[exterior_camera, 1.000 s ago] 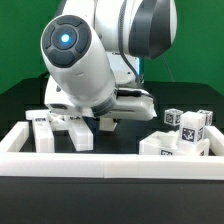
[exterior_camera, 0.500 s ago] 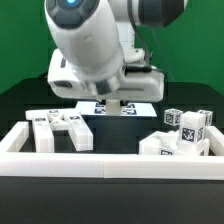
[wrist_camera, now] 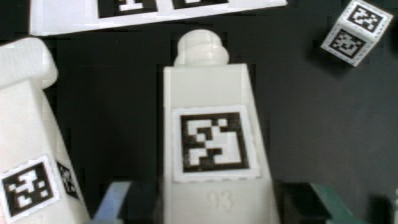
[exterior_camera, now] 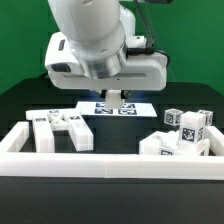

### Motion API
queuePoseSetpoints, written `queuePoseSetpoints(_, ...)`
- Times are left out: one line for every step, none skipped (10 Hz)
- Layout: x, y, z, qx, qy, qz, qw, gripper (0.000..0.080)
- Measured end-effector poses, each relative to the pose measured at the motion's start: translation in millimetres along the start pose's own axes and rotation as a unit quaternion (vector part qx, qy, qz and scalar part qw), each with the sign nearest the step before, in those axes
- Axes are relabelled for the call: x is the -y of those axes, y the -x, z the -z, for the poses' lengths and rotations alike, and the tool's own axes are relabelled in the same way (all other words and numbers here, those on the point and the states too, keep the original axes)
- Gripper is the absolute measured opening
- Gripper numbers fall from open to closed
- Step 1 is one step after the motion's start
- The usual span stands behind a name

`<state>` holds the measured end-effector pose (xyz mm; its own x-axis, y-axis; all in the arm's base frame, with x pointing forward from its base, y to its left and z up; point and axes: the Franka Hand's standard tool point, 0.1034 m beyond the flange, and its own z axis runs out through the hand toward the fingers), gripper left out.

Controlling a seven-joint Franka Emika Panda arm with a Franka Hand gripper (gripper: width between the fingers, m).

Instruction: Assemble chair

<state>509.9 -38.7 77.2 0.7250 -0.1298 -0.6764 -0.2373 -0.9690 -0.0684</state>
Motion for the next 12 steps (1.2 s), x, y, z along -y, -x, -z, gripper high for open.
queuePoseSetpoints(1.8,-11.6,8.1,-0.07,0.004,0.003,0.998,0.0291)
queuePoseSetpoints(4.2,-0.4,11.8,-0.085,-0.001,0.004,0.996,0.0291)
queuePoseSetpoints(9.0,-3.7,26.3,-0.125,0.0,0.008,0.992,0.0291)
queuePoseSetpoints(16.4,-4.5,42.7,-0.168,0.0,0.014,0.986,0.0291)
queuePoseSetpoints(21.1,-3.2,54.2,-0.2,0.0,0.019,0.98,0.0291)
queuePoseSetpoints(23.7,-4.1,63.1,-0.225,0.0,0.021,0.974,0.0291)
queuePoseSetpoints(22.9,-13.0,70.3,-0.292,0.004,0.021,0.956,0.0291)
queuePoseSetpoints(21.5,-10.0,65.9,-0.321,0.006,0.02,0.947,0.0291)
queuePoseSetpoints(19.7,-11.5,66.8,-0.351,0.009,0.019,0.936,0.0291)
queuePoseSetpoints(19.3,-14.1,70.3,-0.377,0.012,0.019,0.926,0.0291)
queuePoseSetpoints(21.4,-17.1,79.5,-0.407,0.015,0.021,0.913,0.0291)
queuePoseSetpoints(23.4,-16.8,83.8,-0.409,0.015,0.023,0.912,0.0291)
